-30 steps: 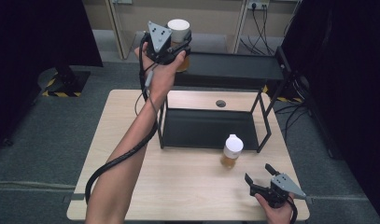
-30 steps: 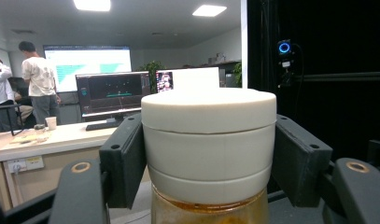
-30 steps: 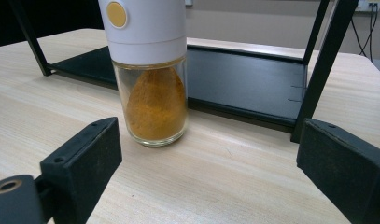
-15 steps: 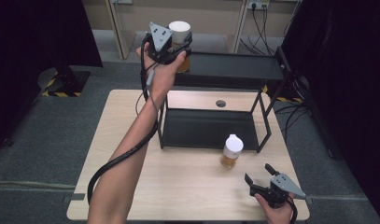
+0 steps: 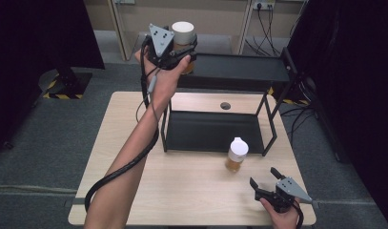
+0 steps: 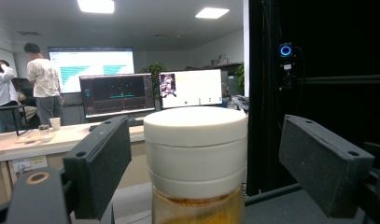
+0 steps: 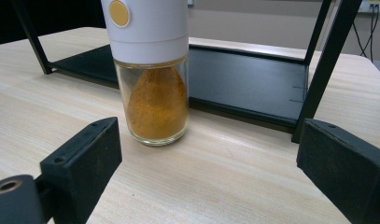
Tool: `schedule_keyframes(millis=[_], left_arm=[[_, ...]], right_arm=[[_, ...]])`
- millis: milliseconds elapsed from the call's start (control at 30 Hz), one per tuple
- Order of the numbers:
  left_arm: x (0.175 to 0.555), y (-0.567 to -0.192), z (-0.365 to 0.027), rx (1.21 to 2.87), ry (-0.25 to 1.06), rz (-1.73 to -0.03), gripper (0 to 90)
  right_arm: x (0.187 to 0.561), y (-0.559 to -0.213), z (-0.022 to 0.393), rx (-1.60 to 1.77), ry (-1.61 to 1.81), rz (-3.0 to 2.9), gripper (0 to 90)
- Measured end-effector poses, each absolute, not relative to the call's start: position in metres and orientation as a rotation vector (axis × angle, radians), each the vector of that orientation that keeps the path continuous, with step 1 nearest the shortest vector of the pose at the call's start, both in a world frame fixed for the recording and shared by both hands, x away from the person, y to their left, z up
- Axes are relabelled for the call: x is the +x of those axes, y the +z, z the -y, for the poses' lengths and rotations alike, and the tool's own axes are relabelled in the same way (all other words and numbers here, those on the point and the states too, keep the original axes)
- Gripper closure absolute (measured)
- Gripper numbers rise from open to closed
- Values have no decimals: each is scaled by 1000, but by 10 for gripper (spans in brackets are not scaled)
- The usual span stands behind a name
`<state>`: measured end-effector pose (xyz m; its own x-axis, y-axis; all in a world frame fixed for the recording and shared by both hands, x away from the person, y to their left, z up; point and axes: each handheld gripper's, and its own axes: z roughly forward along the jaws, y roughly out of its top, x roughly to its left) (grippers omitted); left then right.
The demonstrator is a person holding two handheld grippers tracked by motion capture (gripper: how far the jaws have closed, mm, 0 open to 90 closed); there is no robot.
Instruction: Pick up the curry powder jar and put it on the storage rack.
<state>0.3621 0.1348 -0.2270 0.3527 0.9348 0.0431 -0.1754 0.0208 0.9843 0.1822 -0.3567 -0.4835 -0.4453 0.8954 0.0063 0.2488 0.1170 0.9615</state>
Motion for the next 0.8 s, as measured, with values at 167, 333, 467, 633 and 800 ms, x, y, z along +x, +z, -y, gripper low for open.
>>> schedule_keyframes(millis=[167, 333, 467, 633, 800], left_arm=[[354, -229, -136, 1242, 1018, -809, 162], [344, -237, -138, 1238, 1013, -801, 158], [337, -242, -139, 1234, 1015, -795, 158], [328, -248, -140, 1235, 1017, -789, 156], [320, -255, -141, 1244, 1010, -776, 155]], right_arm=[[182, -484, 357, 1113, 1354, -1784, 70], [182, -484, 357, 1111, 1355, -1786, 70], [182, -484, 358, 1114, 1359, -1783, 70], [182, -484, 357, 1109, 1356, -1786, 70], [182, -484, 357, 1110, 1357, -1786, 70]])
